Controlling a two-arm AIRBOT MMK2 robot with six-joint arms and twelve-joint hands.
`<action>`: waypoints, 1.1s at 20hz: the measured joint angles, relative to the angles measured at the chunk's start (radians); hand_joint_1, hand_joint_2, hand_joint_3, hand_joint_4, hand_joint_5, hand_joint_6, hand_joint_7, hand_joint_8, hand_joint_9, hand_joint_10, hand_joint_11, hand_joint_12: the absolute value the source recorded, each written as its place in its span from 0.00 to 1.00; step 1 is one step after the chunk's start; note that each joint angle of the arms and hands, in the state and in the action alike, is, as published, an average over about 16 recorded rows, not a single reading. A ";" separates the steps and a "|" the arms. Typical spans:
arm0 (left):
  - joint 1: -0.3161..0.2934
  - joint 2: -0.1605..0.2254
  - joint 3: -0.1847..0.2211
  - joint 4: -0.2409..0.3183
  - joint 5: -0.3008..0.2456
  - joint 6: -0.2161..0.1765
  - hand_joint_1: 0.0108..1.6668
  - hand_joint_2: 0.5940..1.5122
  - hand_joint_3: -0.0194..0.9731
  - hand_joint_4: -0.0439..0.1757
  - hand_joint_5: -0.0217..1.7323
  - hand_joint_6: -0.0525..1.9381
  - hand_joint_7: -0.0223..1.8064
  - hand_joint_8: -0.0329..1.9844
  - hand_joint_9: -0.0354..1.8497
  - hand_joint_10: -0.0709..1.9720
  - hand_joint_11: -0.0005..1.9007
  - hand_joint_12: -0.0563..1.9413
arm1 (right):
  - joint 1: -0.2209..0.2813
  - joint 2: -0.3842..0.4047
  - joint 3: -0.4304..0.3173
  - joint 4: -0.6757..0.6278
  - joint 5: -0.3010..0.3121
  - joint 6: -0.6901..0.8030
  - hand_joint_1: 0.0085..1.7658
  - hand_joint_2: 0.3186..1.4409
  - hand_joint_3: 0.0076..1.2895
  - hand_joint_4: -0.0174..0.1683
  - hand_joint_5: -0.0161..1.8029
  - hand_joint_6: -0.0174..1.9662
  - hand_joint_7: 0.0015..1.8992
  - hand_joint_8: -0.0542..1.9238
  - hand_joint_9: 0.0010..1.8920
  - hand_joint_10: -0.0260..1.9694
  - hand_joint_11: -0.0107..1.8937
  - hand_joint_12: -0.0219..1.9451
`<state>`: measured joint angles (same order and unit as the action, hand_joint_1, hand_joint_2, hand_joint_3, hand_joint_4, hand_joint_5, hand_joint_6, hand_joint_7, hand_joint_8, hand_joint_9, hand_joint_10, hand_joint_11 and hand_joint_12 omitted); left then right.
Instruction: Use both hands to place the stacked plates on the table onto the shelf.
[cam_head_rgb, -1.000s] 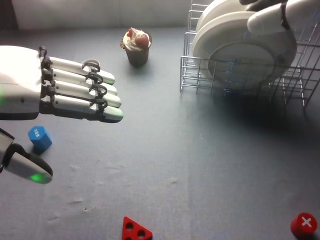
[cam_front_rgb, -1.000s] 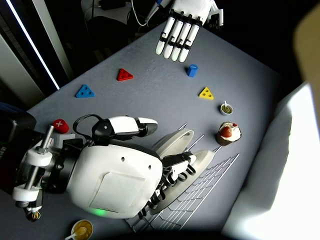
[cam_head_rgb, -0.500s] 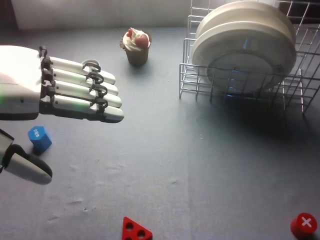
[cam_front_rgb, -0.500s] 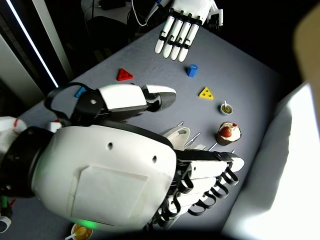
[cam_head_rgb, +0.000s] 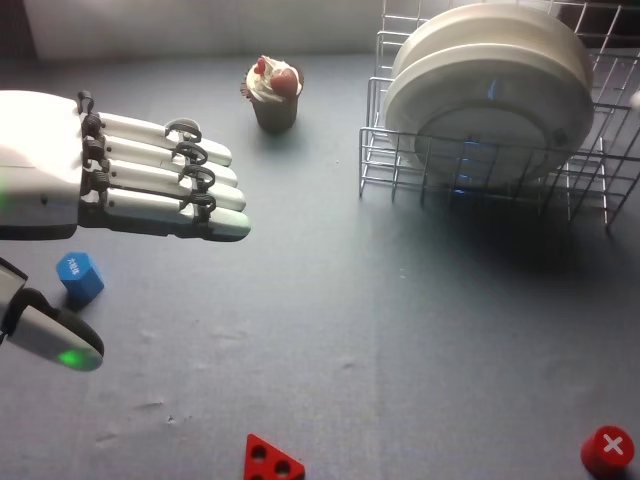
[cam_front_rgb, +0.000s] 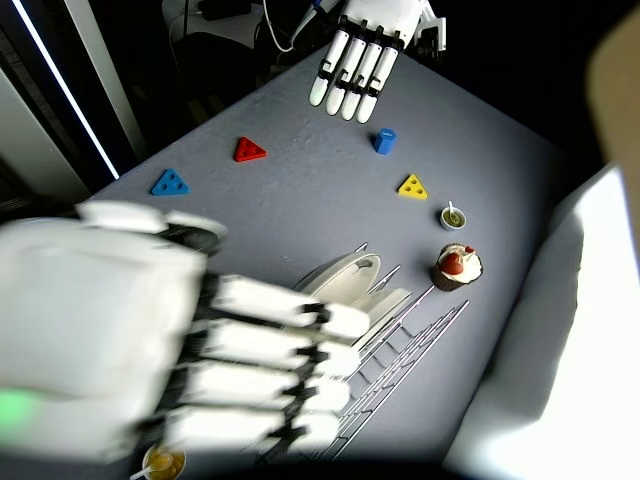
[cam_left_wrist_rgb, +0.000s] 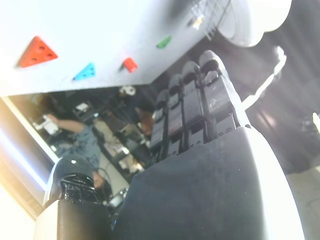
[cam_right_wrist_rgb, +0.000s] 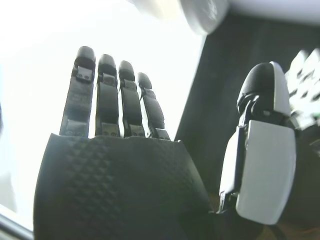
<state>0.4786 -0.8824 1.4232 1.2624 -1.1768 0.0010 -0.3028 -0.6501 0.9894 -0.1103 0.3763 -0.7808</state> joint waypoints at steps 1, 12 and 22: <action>0.000 0.000 0.000 0.000 0.000 0.000 0.06 0.54 0.03 0.22 0.09 0.04 0.11 0.02 0.12 0.04 0.09 0.03 | -0.038 0.033 -0.028 -0.043 0.049 -0.030 0.28 0.53 0.00 0.10 0.05 0.02 0.08 0.03 0.09 0.02 0.12 0.01; 0.000 0.001 -0.003 -0.006 0.001 0.000 0.04 0.55 0.03 0.22 0.06 0.04 0.07 0.02 0.08 0.04 0.07 0.03 | -0.477 0.325 -0.299 -0.113 0.555 -0.362 0.10 0.58 0.00 0.13 0.05 0.02 0.07 0.03 0.08 0.02 0.10 0.01; 0.000 0.002 -0.005 -0.006 0.005 0.000 0.05 0.55 0.03 0.22 0.04 0.04 0.05 0.02 0.05 0.04 0.04 0.03 | -0.677 0.406 -0.412 -0.218 0.688 -0.355 0.07 0.64 0.00 0.12 0.07 0.02 0.08 0.03 0.10 0.02 0.13 0.02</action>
<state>0.4786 -0.8800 1.4178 1.2563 -1.1722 0.0010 -0.9801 -0.2442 0.5777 -0.3283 1.0644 -1.1362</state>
